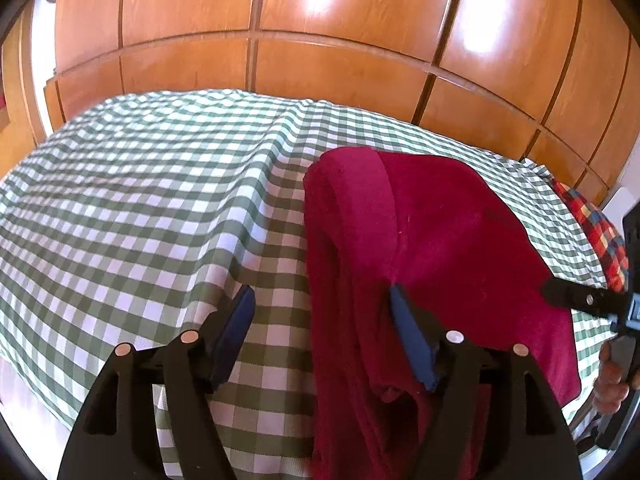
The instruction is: Fold small clothes
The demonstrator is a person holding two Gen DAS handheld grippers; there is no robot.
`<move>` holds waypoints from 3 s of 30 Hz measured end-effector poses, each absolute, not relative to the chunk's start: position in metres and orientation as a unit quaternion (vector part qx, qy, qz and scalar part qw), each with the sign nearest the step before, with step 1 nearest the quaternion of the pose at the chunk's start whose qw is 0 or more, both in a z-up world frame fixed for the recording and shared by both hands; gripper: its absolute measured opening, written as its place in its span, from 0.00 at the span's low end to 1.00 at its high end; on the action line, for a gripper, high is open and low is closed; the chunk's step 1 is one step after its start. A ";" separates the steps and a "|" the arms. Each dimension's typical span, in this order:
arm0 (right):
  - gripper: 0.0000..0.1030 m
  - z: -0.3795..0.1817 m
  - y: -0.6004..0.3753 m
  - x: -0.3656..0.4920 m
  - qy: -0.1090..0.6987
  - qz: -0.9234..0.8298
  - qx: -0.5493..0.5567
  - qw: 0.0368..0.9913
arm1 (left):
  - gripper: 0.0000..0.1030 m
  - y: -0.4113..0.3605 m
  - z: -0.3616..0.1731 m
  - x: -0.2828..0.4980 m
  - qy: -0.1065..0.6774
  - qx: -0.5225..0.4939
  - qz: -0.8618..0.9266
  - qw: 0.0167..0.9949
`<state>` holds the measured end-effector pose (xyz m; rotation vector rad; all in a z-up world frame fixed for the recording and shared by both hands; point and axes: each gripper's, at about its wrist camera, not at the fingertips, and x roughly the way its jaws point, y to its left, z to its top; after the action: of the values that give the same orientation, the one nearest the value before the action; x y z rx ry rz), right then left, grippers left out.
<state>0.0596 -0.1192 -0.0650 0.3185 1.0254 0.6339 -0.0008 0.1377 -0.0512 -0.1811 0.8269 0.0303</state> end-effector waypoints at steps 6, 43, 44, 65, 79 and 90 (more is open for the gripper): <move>0.79 -0.081 -0.118 0.045 0.501 0.331 0.175 0.780 | 0.69 0.143 -0.062 -0.001 0.407 -0.103 0.001 0.907; 0.38 -0.081 -0.127 0.077 0.458 0.356 0.258 0.772 | 0.38 0.151 -0.086 0.035 0.429 -0.258 -0.190 0.845; 0.38 -0.074 -0.133 0.072 0.449 0.357 0.257 0.778 | 0.36 0.150 -0.084 0.036 0.427 -0.264 -0.197 0.842; 0.37 -0.026 -0.390 0.081 0.323 0.116 0.308 0.888 | 0.32 -0.136 -0.010 0.205 0.425 -0.093 -0.361 0.825; 0.60 -0.104 -0.434 0.097 0.387 0.010 0.328 0.861 | 0.55 -0.226 -0.050 0.234 0.464 0.097 -0.269 0.838; 0.68 -0.086 -0.417 0.023 0.382 0.073 0.353 0.851 | 0.61 -0.155 -0.023 0.160 0.430 0.008 -0.272 0.861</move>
<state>0.0231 -0.4169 -0.0858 0.7444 0.8053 0.1537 0.1604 -0.1549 -0.0229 0.0176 0.9014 -0.5713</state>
